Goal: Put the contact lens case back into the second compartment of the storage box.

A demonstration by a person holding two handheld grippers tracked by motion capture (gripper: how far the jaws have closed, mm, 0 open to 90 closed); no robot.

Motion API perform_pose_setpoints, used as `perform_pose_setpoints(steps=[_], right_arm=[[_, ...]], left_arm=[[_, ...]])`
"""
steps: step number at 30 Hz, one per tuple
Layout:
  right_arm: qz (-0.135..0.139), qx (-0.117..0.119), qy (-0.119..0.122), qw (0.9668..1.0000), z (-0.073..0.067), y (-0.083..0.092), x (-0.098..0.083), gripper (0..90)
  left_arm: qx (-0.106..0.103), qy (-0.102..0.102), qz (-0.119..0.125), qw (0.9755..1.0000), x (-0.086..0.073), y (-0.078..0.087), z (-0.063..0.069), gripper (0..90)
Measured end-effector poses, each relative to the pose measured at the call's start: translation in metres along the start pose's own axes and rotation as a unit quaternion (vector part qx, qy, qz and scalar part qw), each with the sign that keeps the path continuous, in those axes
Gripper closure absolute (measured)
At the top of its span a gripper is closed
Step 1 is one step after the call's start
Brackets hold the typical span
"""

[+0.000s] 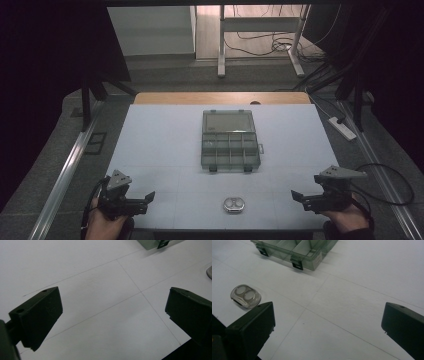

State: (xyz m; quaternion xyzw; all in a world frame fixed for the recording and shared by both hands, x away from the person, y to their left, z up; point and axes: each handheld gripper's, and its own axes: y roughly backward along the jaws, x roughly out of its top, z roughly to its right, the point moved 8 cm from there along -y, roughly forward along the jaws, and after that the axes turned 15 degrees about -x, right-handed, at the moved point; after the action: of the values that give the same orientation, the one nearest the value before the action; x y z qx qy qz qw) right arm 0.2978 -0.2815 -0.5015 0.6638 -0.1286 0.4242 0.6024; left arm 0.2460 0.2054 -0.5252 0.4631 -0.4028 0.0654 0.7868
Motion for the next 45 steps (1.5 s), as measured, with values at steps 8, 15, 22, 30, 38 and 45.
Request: perform_pose_setpoints(steps=[8, 15, 22, 30, 38, 45], right_arm=[[0.011, 0.030, 0.012, 0.9994, -0.004, -0.003, 0.008, 0.0], [0.014, 0.035, 0.031, 0.9988, -0.011, -0.008, 0.012, 0.0], [0.018, 0.046, 0.038, 0.9981, -0.017, -0.012, 0.019, 0.0], [0.015, 0.055, 0.060, 0.9966, -0.028, -0.020, 0.026, 0.0], [0.013, 0.080, 0.065, 0.9946, -0.045, -0.026, 0.034, 0.0], [0.001, 0.081, 0.086, 0.9930, -0.057, -0.032, 0.035, 0.0]], left_arm=[[0.000, 0.003, 0.000, 1.0000, 0.000, 0.000, -0.001, 1.7], [-0.001, 0.007, 0.004, 1.0000, 0.000, 0.000, -0.001, 1.9], [-0.002, 0.007, 0.004, 1.0000, 0.000, 0.000, -0.001, 2.0], [-0.003, 0.009, 0.004, 1.0000, 0.000, 0.000, -0.001, 2.2], [-0.003, 0.008, 0.005, 0.9999, 0.000, 0.001, -0.001, 2.2], [-0.004, 0.008, 0.005, 0.9999, 0.000, 0.001, -0.001, 2.2]])
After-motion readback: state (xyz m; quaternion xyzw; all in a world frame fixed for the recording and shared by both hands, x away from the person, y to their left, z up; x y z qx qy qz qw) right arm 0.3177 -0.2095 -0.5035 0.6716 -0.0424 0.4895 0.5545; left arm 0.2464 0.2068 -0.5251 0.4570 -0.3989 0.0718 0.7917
